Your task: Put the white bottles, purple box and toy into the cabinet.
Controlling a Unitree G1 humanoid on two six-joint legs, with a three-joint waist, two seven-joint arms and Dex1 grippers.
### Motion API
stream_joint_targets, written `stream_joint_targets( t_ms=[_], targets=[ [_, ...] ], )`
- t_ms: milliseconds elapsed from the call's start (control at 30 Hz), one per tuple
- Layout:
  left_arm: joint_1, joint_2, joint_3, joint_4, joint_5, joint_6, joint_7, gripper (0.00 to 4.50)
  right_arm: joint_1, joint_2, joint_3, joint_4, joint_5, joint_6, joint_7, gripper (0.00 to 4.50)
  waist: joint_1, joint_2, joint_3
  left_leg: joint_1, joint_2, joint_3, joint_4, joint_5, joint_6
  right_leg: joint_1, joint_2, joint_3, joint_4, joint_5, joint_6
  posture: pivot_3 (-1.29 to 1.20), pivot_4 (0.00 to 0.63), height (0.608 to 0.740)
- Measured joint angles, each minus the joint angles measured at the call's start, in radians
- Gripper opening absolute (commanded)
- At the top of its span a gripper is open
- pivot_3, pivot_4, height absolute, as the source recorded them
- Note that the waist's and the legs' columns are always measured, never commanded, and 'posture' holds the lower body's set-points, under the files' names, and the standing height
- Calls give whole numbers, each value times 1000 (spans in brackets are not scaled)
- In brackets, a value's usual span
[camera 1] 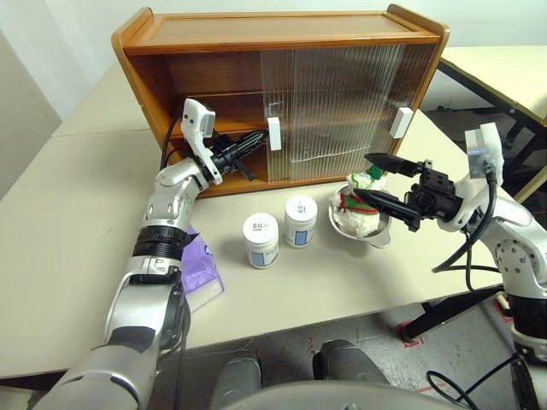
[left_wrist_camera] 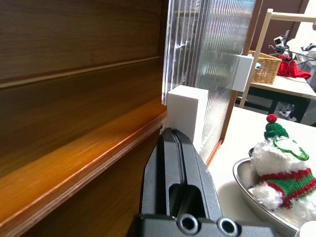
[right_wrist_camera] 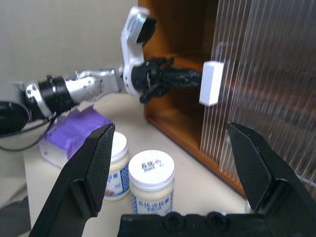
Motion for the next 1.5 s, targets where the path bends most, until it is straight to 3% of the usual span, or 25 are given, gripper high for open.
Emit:
stream_joint_targets(
  t_ms=[667,1033,1333,1500],
  targets=[
    [-73,-50,-23,99,18,-37,-19,29,-8,10,-8,-13,34,6,-24,4500,-10,0,0,-2,0,0,1,0,0,-1,0,0,0,0,2,-240,0,740],
    [-68,-27,-22,93,11,-39,-32,29,-7,7,-8,-6,30,6,-4,4500,-11,0,0,-2,0,0,1,0,1,-2,0,0,0,0,3,-210,0,740],
    [17,66,38,-195,-85,130,-31,29,-12,11,8,28,14,5,29,4500,-5,0,0,-4,0,1,0,0,1,-3,0,0,0,1,2,-169,0,740],
    [160,222,81,-407,-173,294,-78,29,-27,18,17,52,13,4,48,4500,-4,1,-1,-3,0,1,-2,0,0,-5,1,0,1,4,-7,-142,0,740]
  ],
)
